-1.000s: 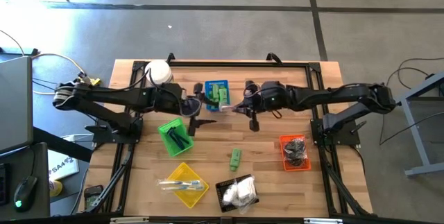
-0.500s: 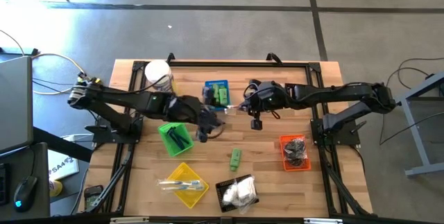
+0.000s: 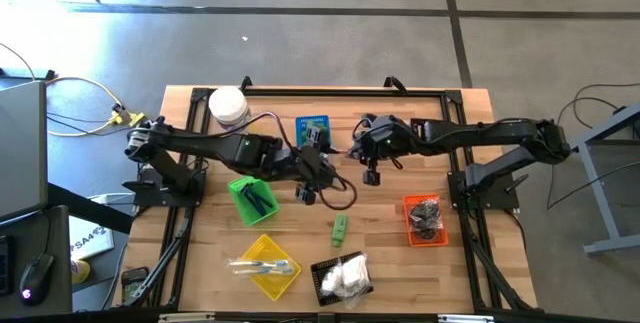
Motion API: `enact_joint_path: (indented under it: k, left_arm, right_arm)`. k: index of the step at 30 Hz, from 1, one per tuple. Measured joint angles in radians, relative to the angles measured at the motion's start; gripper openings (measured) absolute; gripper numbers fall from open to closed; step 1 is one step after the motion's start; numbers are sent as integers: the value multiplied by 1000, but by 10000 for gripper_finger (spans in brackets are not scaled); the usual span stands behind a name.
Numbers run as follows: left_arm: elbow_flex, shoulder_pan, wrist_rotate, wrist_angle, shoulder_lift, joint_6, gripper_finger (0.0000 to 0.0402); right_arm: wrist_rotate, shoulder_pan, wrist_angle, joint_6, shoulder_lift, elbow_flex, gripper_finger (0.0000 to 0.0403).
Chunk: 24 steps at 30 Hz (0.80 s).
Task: Pick & Place Travel size toiletries
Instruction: Put the red toothbrush into the yellow bin
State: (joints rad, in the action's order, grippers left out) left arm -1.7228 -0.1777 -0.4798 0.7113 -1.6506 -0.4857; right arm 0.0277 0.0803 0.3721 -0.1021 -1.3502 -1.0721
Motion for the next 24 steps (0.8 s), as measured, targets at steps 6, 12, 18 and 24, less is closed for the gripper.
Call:
enact_joint_path:
  k: [6,12,18,24]
  left_arm:
    - [-26,26,2,22,3,18,260]
    - [-15,114,87,50,-20,76,260]
    - [-14,120,104,47,-28,72,250]
    - [-14,119,104,61,-28,72,181]
  right_arm:
    - [0,-6,-3,-15,0,0,21]
    - [-5,-9,-10,-9,0,0,27]
    - [-5,-9,-18,-12,0,0,16]
    - [-5,-9,-29,-17,0,0,36]
